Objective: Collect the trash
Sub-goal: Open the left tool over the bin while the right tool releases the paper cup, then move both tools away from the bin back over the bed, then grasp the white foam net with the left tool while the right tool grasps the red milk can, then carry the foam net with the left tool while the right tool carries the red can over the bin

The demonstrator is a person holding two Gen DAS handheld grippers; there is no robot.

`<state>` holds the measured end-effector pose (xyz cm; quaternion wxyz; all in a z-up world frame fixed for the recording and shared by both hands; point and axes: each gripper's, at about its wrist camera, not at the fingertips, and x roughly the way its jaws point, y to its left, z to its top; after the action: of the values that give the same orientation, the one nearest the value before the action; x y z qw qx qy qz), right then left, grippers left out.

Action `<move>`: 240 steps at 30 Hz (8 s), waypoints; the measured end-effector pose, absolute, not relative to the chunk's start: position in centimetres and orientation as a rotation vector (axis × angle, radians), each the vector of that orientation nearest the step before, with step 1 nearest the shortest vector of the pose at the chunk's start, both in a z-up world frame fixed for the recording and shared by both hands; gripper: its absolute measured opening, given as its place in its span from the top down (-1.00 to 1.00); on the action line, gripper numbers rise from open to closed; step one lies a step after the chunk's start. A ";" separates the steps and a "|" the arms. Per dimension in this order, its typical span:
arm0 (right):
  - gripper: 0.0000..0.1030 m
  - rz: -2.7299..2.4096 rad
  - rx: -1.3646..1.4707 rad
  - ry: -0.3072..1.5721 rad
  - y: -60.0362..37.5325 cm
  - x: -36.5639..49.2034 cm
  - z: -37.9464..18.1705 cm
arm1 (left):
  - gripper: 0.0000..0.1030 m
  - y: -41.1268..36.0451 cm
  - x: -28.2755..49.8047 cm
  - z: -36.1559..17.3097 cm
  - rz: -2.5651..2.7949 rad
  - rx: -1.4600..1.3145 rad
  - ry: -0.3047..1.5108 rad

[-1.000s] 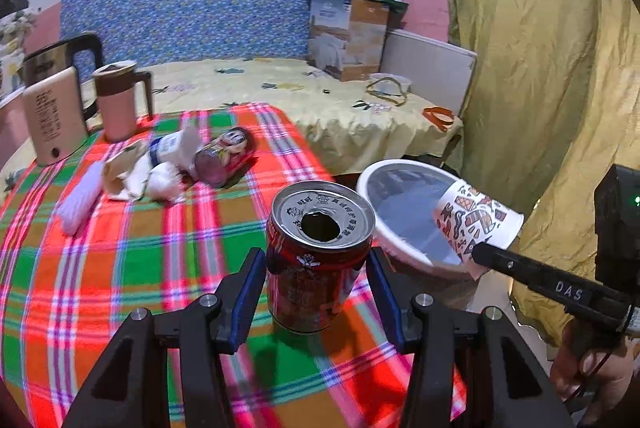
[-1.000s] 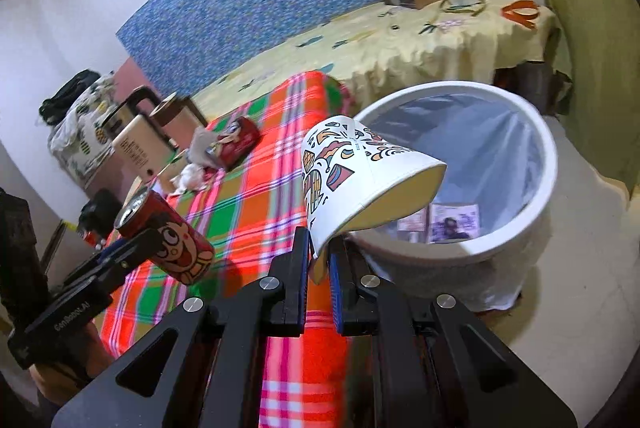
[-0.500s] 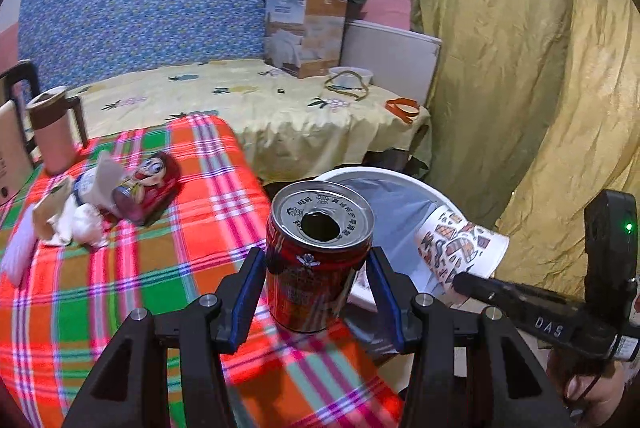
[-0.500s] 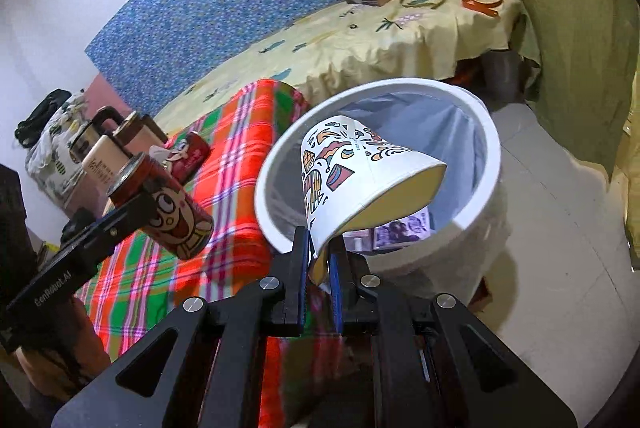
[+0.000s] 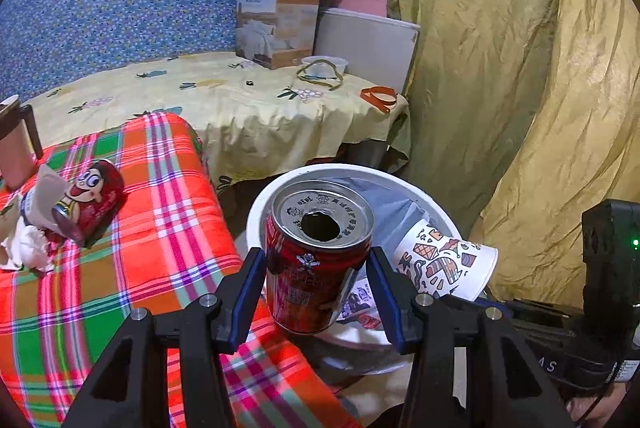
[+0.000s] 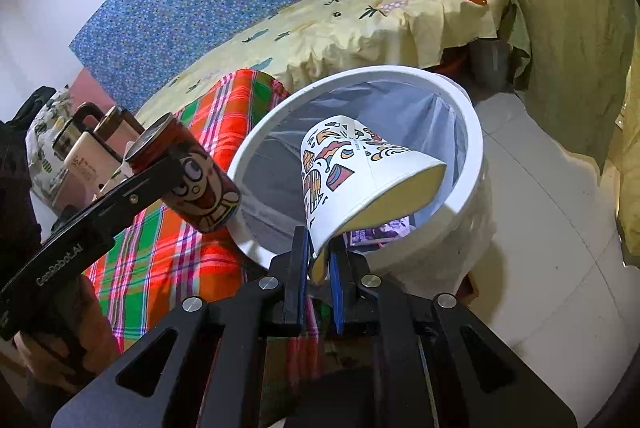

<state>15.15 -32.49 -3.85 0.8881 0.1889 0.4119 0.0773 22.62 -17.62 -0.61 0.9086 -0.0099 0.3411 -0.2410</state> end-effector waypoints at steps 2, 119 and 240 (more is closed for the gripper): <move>0.74 0.161 0.394 0.863 -32.6 15.2 -3.9 | -0.01 -18.0 22.9 -0.8 -0.505 -0.017 0.708; -0.23 0.457 0.256 0.863 -13.6 23.9 -1.7 | -0.06 15.8 26.8 -4.3 0.156 -0.142 0.744; -0.06 0.380 0.190 0.771 -23.6 13.1 -1.0 | 0.55 -5.2 13.7 -0.9 -0.147 -0.049 0.752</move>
<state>13.07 -23.56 -1.02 0.9046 0.0919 0.3733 0.1840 13.73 -5.16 -0.93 0.9273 -0.0241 0.3666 -0.0715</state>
